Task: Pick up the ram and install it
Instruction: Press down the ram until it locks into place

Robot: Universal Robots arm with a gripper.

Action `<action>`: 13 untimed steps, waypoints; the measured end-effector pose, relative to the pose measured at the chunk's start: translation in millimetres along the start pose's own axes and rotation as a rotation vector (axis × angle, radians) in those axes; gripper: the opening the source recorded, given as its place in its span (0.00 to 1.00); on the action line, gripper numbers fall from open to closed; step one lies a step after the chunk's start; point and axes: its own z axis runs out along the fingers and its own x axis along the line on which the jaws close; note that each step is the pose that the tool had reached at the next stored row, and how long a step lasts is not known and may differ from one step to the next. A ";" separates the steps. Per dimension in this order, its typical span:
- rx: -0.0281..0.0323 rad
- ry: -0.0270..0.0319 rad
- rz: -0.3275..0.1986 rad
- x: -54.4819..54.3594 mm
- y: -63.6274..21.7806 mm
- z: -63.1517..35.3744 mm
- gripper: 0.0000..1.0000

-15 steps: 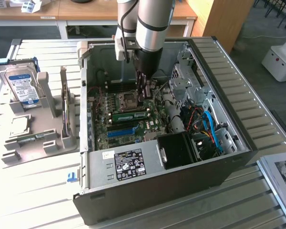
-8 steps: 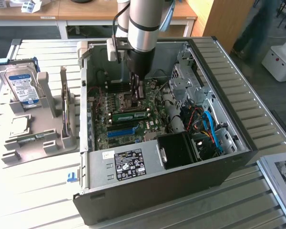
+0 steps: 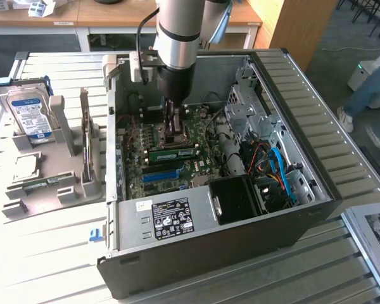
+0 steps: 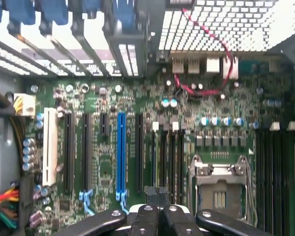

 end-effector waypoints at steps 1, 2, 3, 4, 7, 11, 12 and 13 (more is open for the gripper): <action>0.0000 0.0000 0.000 0.1 2.3 0.1 0.10; 0.0001 -0.0001 0.000 0.0 3.9 0.2 0.10; 0.0001 -0.0001 0.000 0.0 4.0 0.2 0.10; 0.0001 -0.0001 0.000 0.0 4.0 0.2 0.10; 0.0000 0.0000 0.000 0.1 4.0 0.2 0.10; 0.0000 0.0000 0.000 0.1 4.0 2.5 0.10; 0.0001 -0.0001 0.000 0.1 4.1 3.5 0.10; 0.0001 0.0000 0.000 0.1 4.1 4.5 0.10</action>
